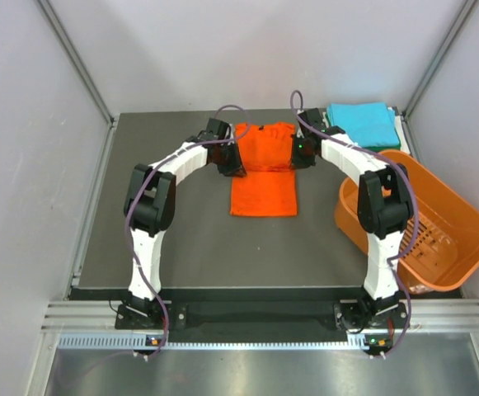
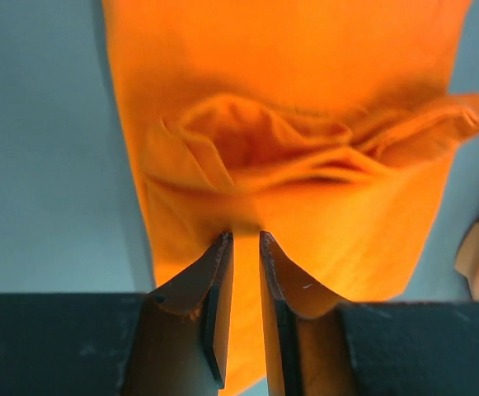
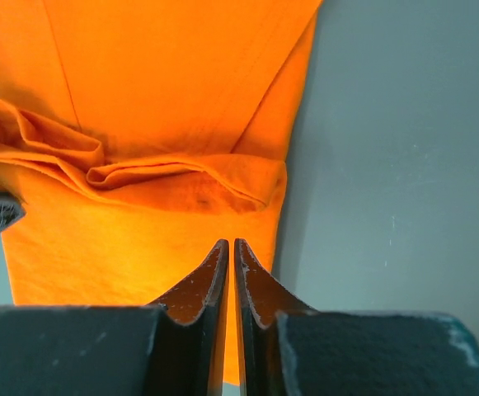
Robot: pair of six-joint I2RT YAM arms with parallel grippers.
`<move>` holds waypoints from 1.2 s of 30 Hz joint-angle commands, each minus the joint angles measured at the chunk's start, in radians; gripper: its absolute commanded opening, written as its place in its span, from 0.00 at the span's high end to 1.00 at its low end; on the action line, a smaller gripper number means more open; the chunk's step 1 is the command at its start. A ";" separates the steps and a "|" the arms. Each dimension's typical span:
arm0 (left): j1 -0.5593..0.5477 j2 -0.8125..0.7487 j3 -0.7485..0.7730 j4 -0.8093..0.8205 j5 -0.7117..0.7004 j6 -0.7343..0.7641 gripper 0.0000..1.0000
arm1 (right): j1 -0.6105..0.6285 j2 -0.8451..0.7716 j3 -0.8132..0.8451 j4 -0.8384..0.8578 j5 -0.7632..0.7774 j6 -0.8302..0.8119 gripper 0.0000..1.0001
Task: Fold and stack the t-shirts
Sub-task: Fold the tshirt
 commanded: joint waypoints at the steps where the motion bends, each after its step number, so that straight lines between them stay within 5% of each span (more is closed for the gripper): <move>1: 0.007 0.027 0.091 0.031 -0.015 0.023 0.76 | 0.012 0.015 0.018 0.047 -0.013 0.006 0.94; 36: 0.040 0.161 0.271 -0.023 -0.113 0.053 0.75 | 0.043 0.085 0.035 0.061 -0.015 0.046 0.94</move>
